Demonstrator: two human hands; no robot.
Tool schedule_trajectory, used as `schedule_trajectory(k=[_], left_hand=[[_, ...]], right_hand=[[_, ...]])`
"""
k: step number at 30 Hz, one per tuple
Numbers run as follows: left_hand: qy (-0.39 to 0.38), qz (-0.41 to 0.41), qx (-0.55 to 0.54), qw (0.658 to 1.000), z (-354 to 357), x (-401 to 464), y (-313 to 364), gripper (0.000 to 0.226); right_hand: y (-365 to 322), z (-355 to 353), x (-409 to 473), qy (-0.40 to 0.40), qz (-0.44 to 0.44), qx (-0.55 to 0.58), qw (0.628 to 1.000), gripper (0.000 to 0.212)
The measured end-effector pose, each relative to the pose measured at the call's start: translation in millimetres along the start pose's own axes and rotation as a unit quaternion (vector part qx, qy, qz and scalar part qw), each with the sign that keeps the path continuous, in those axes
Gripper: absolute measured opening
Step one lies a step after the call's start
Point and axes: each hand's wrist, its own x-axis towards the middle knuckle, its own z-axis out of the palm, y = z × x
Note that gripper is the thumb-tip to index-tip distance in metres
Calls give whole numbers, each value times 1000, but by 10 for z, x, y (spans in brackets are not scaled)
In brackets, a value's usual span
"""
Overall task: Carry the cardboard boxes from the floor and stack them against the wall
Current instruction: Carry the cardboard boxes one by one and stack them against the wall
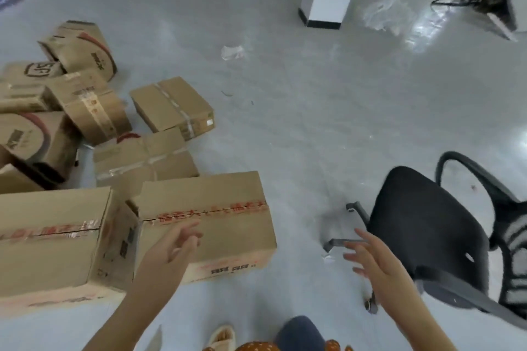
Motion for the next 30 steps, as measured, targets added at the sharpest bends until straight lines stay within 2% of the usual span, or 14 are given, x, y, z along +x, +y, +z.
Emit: schedule_trajectory(k=[3, 7, 10, 13, 18, 21, 23, 27, 30], left_hand=[[52, -34, -11, 998, 164, 264, -47, 33], [154, -135, -43, 978, 479, 631, -245, 32], [261, -207, -74, 940, 859, 839, -354, 29], [342, -276, -133, 888, 1302, 1079, -408, 29], [351, -428, -270, 788, 2109, 1496, -814, 23], [350, -513, -346, 704, 2609, 1737, -1325, 17], [349, -553, -376, 657, 2861, 1939, -1693, 13], [320, -617, -389, 604, 3229, 2305, -2337, 34], [340, -598, -484, 541, 3486, 2462, -2575, 55]], right_hand=[[-164, 61, 856, -83, -1, -37, 996, 30], [-343, 248, 2062, -226, -21, -119, 967, 28], [-474, 405, 2933, -348, -41, -216, 911, 25], [-600, 688, 3692, -429, -62, -287, 854, 24], [-261, 1676, 4848, -467, -79, -374, 798, 17], [324, 2412, 5404, -460, -101, -442, 763, 37], [676, 2848, 5664, -434, -133, -475, 754, 45], [1316, 3382, 5864, -430, -147, -478, 752, 55], [1593, 3463, 5885, -417, -175, -469, 759, 55]])
